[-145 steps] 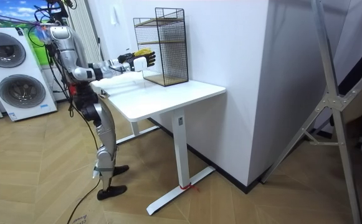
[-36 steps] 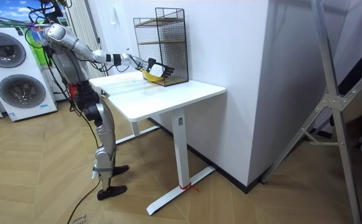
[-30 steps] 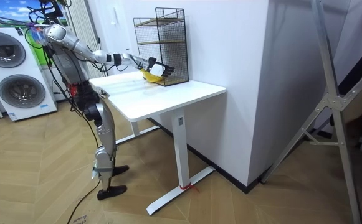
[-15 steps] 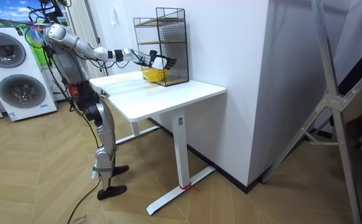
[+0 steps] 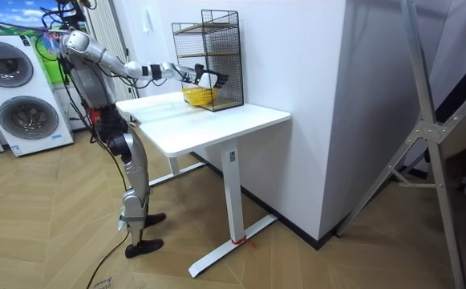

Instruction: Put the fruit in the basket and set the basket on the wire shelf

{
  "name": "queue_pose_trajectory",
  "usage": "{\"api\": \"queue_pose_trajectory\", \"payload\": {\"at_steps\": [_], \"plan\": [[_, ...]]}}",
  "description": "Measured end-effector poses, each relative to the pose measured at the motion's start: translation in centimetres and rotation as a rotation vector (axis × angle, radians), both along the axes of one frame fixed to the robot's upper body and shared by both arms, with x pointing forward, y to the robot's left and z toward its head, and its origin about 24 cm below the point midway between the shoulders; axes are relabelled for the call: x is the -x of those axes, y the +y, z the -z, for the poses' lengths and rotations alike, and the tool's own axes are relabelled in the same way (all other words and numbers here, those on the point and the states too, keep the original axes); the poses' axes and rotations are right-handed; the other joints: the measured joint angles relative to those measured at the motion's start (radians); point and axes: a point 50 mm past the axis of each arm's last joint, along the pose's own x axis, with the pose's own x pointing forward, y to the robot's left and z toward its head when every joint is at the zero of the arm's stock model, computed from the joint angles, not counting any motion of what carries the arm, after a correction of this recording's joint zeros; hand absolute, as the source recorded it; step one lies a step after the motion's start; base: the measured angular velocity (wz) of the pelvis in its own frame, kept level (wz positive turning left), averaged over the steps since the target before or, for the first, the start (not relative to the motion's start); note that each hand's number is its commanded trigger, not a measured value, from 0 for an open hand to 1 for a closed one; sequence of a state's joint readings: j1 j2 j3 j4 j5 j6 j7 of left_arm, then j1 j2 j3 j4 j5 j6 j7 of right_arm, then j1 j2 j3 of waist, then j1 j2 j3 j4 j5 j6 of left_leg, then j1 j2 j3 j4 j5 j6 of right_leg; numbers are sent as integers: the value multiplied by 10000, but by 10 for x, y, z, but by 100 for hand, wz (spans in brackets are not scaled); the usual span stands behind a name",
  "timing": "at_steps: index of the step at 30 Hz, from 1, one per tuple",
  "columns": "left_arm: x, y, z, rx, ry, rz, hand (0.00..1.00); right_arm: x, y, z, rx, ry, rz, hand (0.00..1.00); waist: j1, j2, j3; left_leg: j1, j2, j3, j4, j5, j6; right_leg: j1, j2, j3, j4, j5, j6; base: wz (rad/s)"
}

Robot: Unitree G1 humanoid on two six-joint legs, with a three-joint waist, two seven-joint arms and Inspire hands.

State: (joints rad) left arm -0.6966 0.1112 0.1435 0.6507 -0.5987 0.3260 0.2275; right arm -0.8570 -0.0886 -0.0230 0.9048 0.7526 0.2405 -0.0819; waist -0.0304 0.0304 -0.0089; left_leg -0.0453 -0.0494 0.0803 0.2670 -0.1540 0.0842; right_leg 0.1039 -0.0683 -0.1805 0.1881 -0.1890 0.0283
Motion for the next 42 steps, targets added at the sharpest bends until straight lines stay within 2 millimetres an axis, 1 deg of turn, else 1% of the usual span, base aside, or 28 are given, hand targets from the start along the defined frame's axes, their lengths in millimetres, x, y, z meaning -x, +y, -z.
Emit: {"api": "queue_pose_trajectory", "payload": {"at_steps": [2, 4, 5, 8, 9, 10, 11, 12, 13, 15, 17, 19, 20, 22, 24, 26, 30, 33, 36, 38, 42], "plan": [[0, -2, -5, -29, -232, 81, 0, 0, -1, -8, 631, -464, 35, 0, 62, -1, 0, -53, 7, 0, -11, -1, -1, -64, 4, -1, 3, 0, 0, 0], [4, -6, -14, -203, -870, 275, 0, 6, -2, -18, 1533, -1271, 102, 0, 130, -7, -4, -84, 0, 2, -14, 0, -2, -87, 1, -4, -11, 0, 0, 0], [5, -7, -16, -240, -998, 325, 0, 9, -3, -19, 1674, -1419, 116, 0, 153, -10, -5, -74, -3, 1, -20, 0, -2, -72, -2, -10, -10, 0, 0, 0], [17, -10, -19, -485, -1538, 453, 0, 28, -5, -15, 2577, -2087, 137, 0, 258, -10, -5, 119, -10, 49, -136, 0, -2, 22, -14, 37, -26, 0, 0, -6], [26, -8, -14, -547, -1645, 435, 0, 38, -8, -7, 2919, -2187, 121, 0, 262, -20, 1, 266, -18, 51, -228, 0, -2, 166, -16, 34, -53, 0, 0, 0], [35, -7, -5, -600, -1506, 379, 0, 48, -10, 5, 3083, -2015, 100, 0, 280, -30, 1, 478, -26, 50, -330, 0, -3, 306, -17, 34, -66, -1, 1, 0], [39, -7, -1, -603, -1426, 341, 0, 53, -10, 11, 3204, -1909, 34, 0, 291, -33, 2, 529, -27, 51, -349, 0, -3, 354, -15, 30, -69, -1, 2, 0], [49, -7, 5, -701, -1375, 376, 0, 62, -10, 20, 3269, -1728, -46, 0, 292, -51, 12, 540, -25, 51, -373, -3, -8, 351, -11, 36, -68, -6, 8, 0], [57, -10, 7, -829, -1436, 482, 0, 70, -12, 26, 3268, -1636, -19, 0, 341, -70, 22, 485, -17, 53, -403, -6, -20, 300, -3, 58, -58, -10, 14, -4], [67, -10, 13, -887, -1348, 526, 0, 78, -14, 32, 3271, -1467, 43, 0, 354, -85, 28, 476, -4, 131, -442, 4, -33, 276, -2, 118, -44, -10, 14, -11], [74, -8, 17, -1166, -1288, 432, 0, 81, -15, 32, 3448, -1597, 49, 0, 353, -105, 35, 480, 12, 204, -449, 3, -32, 250, -1, 146, -37, -10, 14, -13], [79, -7, 13, -1236, -1586, 423, 0, 84, -14, 23, 3504, -2077, -21, 0, 347, -219, 83, 475, 23, 243, -472, 16, -48, 232, 7, 159, -45, -11, 15, -9], [80, -7, 11, -1254, -1695, 460, 0, 85, -13, 20, 3493, -2215, -30, 0, 341, -253, 87, 471, 24, 243, -480, 19, -53, 226, 9, 159, -53, -11, 15, -4], [87, -10, 7, -1372, -2161, 643, 0, 93, -14, 12, 3422, -2764, -2, 0, 336, -359, 78, 467, 30, 243, -471, 23, -58, 229, 20, 162, -66, -8, 11, 0], [92, -12, 8, -1341, -2273, 749, 0, 99, -17, 10, 3456, -2970, -99, 0, 379, -367, 77, 465, 28, 247, -474, 23, -57, 223, 17, 165, -50, -6, 8, 0], [96, -12, 11, -1339, -2169, 772, 0, 104, -18, 13, 3454, -2912, -153, 0, 393, -368, 76, 450, 32, 259, -471, 23, -57, 154, 18, 173, -36, -5, 7, 0], [103, -14, 21, -1341, -1902, 1015, 0, 113, -20, 26, 3712, -2520, -305, 0, 419, -365, 73, 360, 36, 268, -457, 49, -59, 77, 19, 180, -24, 3, -7, 0], [108, -15, 20, -1521, -2113, 1356, 0, 118, -20, 33, 3935, -2391, -546, 0, 392, -367, 69, 283, 38, 281, -449, 50, -59, 17, 25, 193, -21, 3, -7, 0], [114, -20, 14, -2043, -2668, 1899, 0, 125, -17, 30, 4113, -2651, -775, 0, 399, -371, 65, 210, 37, 302, -453, 50, -59, -49, 20, 186, -23, 4, -7, 0], [119, -21, 13, -1973, -2884, 2121, 0, 129, -13, 27, 4031, -2899, -977, 0, 397, -376, 60, 236, 39, 311, -464, 50, -59, -31, 19, 186, -27, 4, -7, 0], [133, -19, 23, -1799, -2847, 2355, 0, 135, -13, 24, 4086, -3364, -1057, 0, 414, -398, 50, 407, 53, 376, -546, 48, -62, 85, 18, 156, -36, 3, -6, -2]]}}
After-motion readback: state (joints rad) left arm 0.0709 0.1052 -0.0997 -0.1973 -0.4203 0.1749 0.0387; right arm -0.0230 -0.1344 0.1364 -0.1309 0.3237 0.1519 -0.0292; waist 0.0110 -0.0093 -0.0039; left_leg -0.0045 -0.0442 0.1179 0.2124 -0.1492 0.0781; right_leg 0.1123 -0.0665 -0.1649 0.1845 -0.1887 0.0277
